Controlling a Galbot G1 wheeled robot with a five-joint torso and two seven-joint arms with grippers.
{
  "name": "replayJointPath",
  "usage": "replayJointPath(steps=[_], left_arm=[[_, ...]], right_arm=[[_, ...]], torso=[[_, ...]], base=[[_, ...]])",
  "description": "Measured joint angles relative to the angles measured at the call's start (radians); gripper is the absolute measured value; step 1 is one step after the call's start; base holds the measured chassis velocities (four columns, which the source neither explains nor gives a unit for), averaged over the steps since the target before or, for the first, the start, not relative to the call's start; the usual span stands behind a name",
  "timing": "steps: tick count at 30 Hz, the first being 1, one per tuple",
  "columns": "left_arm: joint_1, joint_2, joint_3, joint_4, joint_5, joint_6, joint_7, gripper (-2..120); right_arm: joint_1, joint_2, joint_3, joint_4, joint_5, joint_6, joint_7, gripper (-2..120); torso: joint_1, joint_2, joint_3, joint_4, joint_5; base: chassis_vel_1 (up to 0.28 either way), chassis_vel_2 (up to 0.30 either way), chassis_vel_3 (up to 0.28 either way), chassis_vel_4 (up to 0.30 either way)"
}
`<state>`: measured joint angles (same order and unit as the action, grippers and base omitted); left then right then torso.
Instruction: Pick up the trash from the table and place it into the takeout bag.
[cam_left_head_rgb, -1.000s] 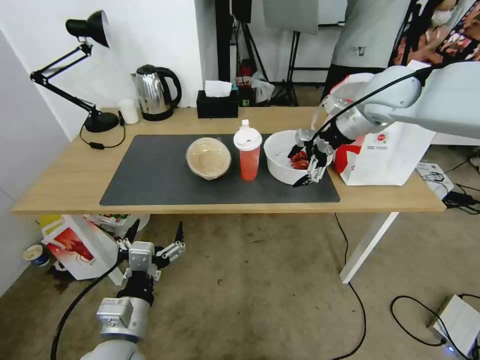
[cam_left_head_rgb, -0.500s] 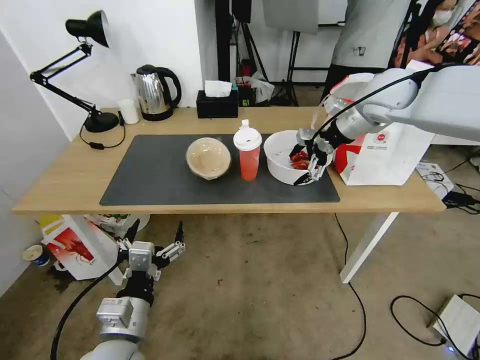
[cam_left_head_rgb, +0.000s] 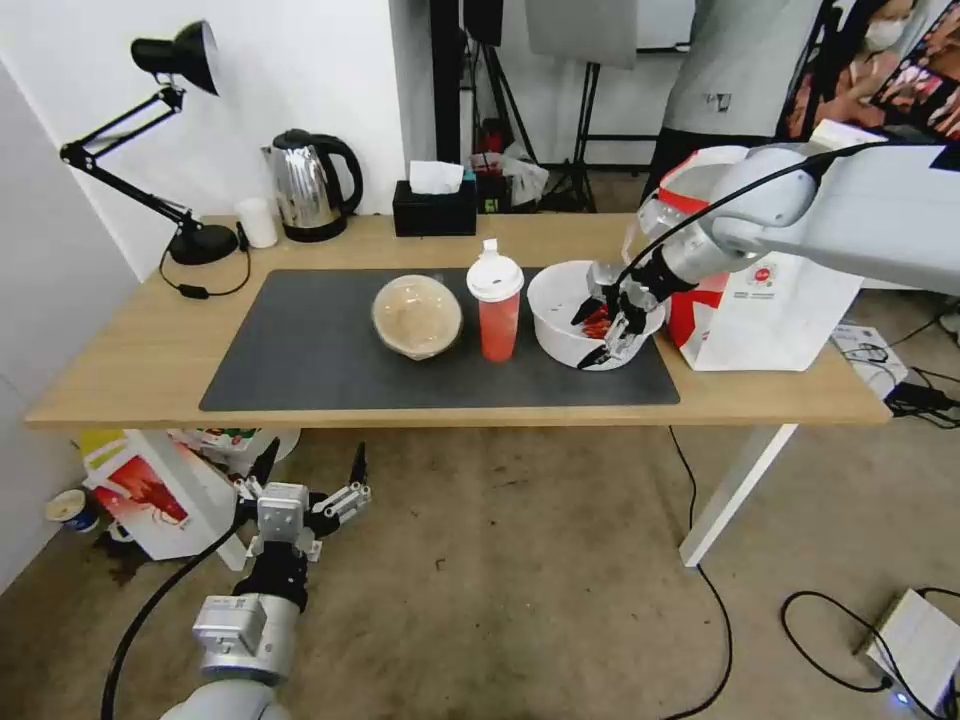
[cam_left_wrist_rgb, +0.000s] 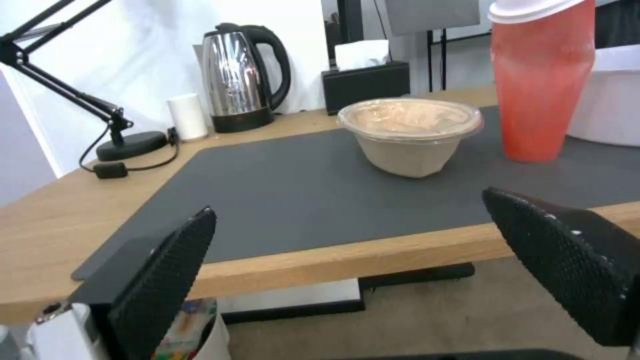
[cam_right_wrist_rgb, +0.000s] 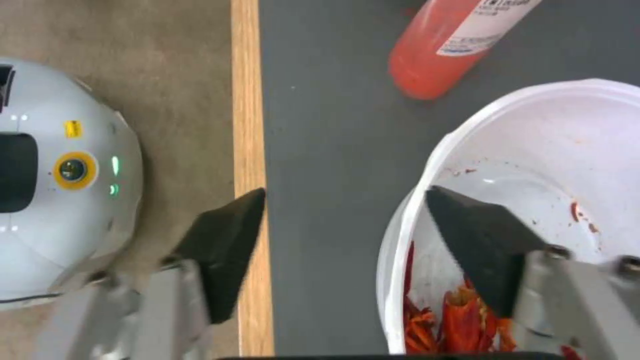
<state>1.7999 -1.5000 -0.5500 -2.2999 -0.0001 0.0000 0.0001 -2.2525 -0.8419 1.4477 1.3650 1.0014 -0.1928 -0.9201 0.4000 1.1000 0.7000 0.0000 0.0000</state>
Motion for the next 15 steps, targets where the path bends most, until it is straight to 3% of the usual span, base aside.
replayJointPath(steps=[15], left_arm=[[0.000, 0.000, 0.000, 0.000, 0.000, 0.000, 0.000, 100]], right_arm=[[-0.032, 0.000, 0.024, -0.050, -0.004, 0.002, -0.054, 9]], torso=[[0.000, 0.000, 0.000, 0.0000, 0.0000]], base=[[0.000, 0.000, 0.000, 0.000]])
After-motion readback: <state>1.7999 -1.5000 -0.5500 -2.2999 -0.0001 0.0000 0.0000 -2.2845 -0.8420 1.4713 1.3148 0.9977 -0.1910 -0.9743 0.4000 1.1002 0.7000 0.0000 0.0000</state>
